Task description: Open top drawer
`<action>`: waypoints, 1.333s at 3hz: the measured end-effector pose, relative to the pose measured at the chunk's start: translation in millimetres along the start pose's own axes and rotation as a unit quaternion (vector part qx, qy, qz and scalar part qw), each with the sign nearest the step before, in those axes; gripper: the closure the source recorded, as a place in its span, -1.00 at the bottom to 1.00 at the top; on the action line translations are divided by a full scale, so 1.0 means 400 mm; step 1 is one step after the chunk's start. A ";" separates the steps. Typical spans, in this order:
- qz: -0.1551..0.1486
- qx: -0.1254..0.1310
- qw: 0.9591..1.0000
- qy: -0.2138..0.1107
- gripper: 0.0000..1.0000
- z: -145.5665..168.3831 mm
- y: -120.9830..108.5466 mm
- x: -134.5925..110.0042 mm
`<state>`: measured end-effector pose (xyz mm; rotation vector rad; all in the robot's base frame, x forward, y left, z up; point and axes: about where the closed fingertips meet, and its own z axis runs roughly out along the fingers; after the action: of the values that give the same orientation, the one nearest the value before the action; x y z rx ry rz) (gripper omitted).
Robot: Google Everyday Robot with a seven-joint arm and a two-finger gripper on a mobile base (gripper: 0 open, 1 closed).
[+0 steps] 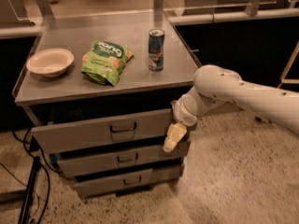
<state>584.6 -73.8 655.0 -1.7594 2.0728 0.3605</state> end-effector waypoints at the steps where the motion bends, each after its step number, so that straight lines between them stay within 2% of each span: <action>1: 0.000 0.000 1.000 0.000 -1.00 -0.001 0.000 -0.001; 2: 0.009 -0.021 1.000 0.001 -1.00 -0.014 0.089 0.025; 4: 0.001 -0.033 0.999 0.000 -1.00 -0.029 0.112 0.012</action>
Offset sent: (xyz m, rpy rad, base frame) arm -0.1288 -0.0191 -0.0039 0.0189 0.1508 0.0038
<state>538.3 -75.1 660.6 -1.7945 2.0862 0.4342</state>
